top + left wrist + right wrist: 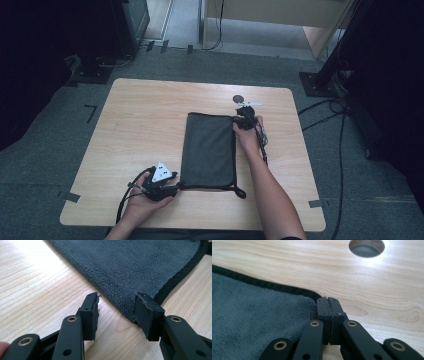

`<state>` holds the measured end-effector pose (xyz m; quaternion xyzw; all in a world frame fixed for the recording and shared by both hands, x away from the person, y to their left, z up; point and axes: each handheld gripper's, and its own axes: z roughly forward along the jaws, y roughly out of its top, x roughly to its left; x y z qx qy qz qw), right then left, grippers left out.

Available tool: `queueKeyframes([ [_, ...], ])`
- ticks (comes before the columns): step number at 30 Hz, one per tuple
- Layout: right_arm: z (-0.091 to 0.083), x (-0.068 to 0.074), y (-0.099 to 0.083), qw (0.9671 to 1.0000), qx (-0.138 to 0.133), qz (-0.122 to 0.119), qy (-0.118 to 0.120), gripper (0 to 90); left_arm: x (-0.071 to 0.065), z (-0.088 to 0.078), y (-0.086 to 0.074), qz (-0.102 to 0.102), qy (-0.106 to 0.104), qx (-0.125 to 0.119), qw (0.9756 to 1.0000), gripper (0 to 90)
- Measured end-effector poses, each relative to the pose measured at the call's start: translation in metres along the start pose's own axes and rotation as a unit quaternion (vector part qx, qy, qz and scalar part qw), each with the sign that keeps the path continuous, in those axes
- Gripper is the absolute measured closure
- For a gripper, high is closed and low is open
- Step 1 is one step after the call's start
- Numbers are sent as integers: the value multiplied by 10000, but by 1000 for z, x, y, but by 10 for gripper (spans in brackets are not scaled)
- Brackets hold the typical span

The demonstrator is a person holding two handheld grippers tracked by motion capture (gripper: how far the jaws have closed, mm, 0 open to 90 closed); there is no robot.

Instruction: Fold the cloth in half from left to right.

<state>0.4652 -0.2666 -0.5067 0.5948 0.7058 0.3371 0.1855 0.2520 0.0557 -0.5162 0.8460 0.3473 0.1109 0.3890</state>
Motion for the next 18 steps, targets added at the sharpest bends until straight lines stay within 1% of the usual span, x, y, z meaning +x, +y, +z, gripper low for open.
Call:
queueKeyframes([
  [2, 1, -2, -1, 10000, 36, 18, 62, 888, 0, 0, 0, -27, 1, 10, 10000, 543],
  [3, 1, -3, 0, 9999, 50, 8, 128, 863, 0, 0, 0, -39, 12, 13, 10000, 536],
  [4, 0, -4, 1, 9998, 25, -1, 185, 811, 2, -1, 1, -81, -4, 21, 10000, 514],
  [5, -1, -5, 3, 9997, -48, 8, 248, 775, 4, -2, 2, -145, -59, 9, 9999, 496],
  [7, -5, -9, 6, 9989, -231, 64, 402, 751, 10, -4, 4, -297, -101, -102, 9995, 470],
  [9, -6, -13, 10, 9982, -282, 128, 505, 737, 15, -6, 8, -427, -55, -233, 9988, 472],
  [10, -6, -13, 11, 9981, -253, 147, 540, 725, 18, -6, 12, -505, 10, -306, 9983, 473],
  [11, -4, -14, 11, 9980, -230, 123, 574, 708, 21, -7, 15, -541, 56, -349, 9979, 474],
  [12, -2, -14, 11, 9982, -217, 83, 561, 703, 25, -6, 19, -653, 103, -414, 9969, 475],
  [13, 0, -13, 10, 9982, -178, -13, 575, 701, 28, -6, 22, -714, 128, -449, 9964, 476],
  [15, 4, -13, 7, 9979, -129, -73, 628, 691, 35, -3, 30, -786, 253, -522, 9952, 477],
  [16, 6, -13, 5, 9974, -106, -92, 707, 691, 38, -1, 32, -796, 288, -532, 9950, 477],
  [18, 8, -12, 3, 9971, -28, -93, 750, 688, 46, 5, 42, -820, 401, -529, 9944, 479],
])
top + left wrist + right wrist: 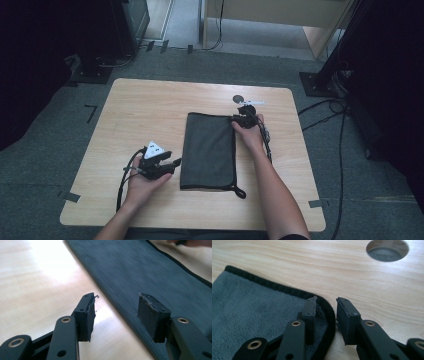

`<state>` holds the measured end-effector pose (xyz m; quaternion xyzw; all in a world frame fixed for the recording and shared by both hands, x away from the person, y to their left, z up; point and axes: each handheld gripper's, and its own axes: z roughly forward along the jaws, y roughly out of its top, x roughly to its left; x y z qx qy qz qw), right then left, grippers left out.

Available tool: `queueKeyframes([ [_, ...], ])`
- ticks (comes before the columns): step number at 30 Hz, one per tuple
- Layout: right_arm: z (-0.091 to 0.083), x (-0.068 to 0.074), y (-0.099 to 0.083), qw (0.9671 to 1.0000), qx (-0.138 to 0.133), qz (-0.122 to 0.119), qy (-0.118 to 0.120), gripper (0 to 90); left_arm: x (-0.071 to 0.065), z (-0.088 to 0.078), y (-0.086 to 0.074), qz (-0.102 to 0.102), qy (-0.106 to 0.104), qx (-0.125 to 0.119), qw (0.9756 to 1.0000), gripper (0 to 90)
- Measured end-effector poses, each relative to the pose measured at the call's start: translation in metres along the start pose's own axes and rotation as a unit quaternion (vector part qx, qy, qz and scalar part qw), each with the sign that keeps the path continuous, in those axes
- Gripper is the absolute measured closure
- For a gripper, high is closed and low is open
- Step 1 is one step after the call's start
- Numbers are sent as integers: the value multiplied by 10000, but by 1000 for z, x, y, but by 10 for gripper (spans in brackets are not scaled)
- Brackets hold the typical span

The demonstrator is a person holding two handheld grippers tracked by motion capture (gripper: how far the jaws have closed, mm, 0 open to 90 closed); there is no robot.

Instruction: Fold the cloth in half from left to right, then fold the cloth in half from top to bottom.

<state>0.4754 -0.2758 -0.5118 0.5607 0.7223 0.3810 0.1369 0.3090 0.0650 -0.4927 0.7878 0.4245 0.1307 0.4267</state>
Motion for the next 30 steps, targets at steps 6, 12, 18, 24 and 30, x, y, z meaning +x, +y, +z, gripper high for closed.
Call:
queueKeyframes([
  [6, 2, 2, -2, 10000, -2, 49, 81, 676, 18, 31, 28, -108, 338, -88, 9993, 478],
  [12, 1, -1, -2, 9998, 34, 62, 166, 627, 34, 62, 59, -257, 384, -52, 9989, 474],
  [18, -3, -4, -6, 9998, -34, 60, 195, 613, 48, 90, 81, -224, 568, 19, 9981, 474],
  [24, -3, -4, -6, 9998, -12, 25, 193, 611, 59, 109, 97, -287, 559, 86, 9980, 477],
  [30, -3, -5, -6, 9996, 16, -27, 267, 599, 61, 129, 104, -248, 510, 255, 9981, 475],
])
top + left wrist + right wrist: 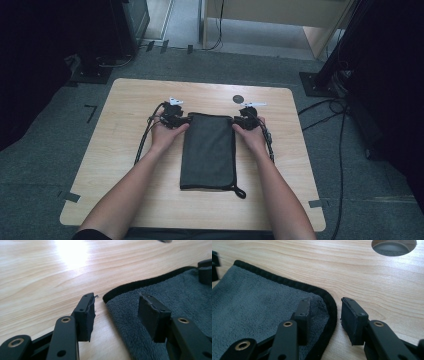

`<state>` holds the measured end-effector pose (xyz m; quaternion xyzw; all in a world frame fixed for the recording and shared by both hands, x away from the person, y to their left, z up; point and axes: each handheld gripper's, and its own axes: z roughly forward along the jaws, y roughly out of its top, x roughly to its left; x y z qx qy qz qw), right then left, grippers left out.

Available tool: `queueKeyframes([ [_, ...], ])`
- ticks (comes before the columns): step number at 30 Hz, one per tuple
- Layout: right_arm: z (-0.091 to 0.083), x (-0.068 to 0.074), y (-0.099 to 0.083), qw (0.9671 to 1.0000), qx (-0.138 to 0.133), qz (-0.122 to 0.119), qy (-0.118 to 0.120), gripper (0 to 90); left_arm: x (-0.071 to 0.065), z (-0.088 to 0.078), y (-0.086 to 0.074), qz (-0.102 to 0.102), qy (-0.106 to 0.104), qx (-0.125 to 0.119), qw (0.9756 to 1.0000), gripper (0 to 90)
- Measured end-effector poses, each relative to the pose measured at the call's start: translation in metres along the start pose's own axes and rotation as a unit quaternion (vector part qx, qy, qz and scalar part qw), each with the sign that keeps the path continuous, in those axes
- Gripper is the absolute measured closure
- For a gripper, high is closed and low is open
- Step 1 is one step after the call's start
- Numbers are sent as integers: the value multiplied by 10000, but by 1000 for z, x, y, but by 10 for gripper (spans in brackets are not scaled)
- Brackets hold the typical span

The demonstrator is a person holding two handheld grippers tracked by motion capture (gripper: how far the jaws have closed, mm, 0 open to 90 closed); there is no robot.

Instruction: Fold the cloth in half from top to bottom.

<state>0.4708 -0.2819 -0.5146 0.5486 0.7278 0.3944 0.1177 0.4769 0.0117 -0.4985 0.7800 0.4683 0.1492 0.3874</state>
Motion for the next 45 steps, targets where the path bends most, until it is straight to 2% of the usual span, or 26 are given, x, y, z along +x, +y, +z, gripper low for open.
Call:
queueKeyframes([
  [3, 0, -1, -1, 10000, -20, 63, 69, 601, 0, 8, -1, -86, -96, 144, 9998, 481],
  [6, 1, 1, -1, 9998, -24, 84, 152, 612, 2, 14, -3, -117, 3, 228, 9997, 516],
  [9, 2, 2, -1, 10000, -48, 4, 81, 647, 2, 16, -5, -149, -7, 192, 9997, 546],
  [11, 2, 3, -2, 10000, -68, 0, -11, 674, 0, 16, -5, -79, -34, 206, 9998, 593],
  [13, 3, 5, -2, 9999, -84, -49, -66, 692, -2, 16, -6, 73, -23, 207, 9998, 636],
  [15, 3, 7, -2, 9997, -60, -147, -168, 731, -2, 16, -5, 44, -65, 208, 9998, 681],
  [17, 3, 9, -3, 9995, -43, -234, -215, 791, 2, 16, -6, -112, -189, 173, 9996, 772],
  [19, 3, 10, -3, 9995, -54, -223, -206, 827, 5, 15, -6, -91, -319, 132, 9994, 847],
  [22, 4, 13, -3, 9988, -129, -360, -306, 842, 8, 13, -6, 112, -367, 37, 9993, 877],
  [25, 3, 18, 2, 9979, -330, -436, -359, 847, 12, 8, -1, 20, -290, -158, 9995, 883],
  [27, 2, 22, 8, 9975, -459, -417, -342, 847, 16, 2, 7, 28, -213, -187, 9996, 884],
  [29, -1, 28, 17, 9964, -647, -447, -317, 847, 20, -9, 18, 70, -144, -374, 9992, 884],
  [32, -10, 37, 26, 9935, -975, -561, -190, 846, 27, -32, 29, 3, -200, -715, 9972, 884],
  [34, -17, 44, 30, 9906, -1218, -613, -83, 846, 28, -46, 30, 127, -266, -890, 9956, 883],
  [36, -25, 51, 30, 9883, -1316, -765, -23, 846, 27, -59, 26, 224, -317, -975, 9945, 882],
  [40, -44, 61, 20, 9849, -1423, -970, 173, 845, 23, -81, 8, 186, -620, -1142, 9914, 877],
  [42, -52, 65, 12, 9843, -1428, -1012, 228, 845, 15, -92, -6, 205, -706, -1222, 9898, 877],
  [45, -67, 71, -7, 9820, -1415, -1220, 270, 844, 3, -104, -23, 273, -850, -1272, 9879, 876],
])
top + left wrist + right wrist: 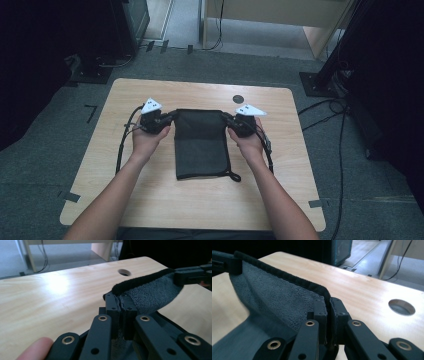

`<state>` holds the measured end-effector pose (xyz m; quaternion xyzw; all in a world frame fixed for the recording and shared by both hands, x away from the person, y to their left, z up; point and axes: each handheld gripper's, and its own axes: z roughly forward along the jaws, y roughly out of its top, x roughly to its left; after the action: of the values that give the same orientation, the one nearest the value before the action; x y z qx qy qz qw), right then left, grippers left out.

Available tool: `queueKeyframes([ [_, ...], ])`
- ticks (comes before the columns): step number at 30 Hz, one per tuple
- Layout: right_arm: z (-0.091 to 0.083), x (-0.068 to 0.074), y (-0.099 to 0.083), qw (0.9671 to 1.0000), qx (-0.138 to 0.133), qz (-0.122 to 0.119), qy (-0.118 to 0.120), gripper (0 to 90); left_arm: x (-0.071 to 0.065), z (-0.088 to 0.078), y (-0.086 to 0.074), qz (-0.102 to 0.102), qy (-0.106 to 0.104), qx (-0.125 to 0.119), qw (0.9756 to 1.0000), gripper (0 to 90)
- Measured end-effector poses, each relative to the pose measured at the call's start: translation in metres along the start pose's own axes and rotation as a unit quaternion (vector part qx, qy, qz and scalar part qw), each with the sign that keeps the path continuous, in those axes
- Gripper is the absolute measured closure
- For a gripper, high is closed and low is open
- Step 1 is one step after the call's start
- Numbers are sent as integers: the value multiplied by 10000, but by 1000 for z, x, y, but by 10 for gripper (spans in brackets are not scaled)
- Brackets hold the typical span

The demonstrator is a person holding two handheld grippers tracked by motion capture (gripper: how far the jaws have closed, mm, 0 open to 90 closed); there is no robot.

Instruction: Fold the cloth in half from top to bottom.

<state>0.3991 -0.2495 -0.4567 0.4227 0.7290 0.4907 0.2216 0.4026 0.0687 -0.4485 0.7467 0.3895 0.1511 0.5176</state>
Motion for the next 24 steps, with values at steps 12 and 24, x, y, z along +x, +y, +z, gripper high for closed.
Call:
queueKeyframes([
  [12, -54, 26, -72, 9973, 602, -295, 299, 839, -69, -30, -76, 951, -83, 692, 9930, 868],
  [24, -60, 50, -96, 9948, 945, -218, 324, 842, -74, -32, -100, 1294, 394, 1126, 9844, 873],
])
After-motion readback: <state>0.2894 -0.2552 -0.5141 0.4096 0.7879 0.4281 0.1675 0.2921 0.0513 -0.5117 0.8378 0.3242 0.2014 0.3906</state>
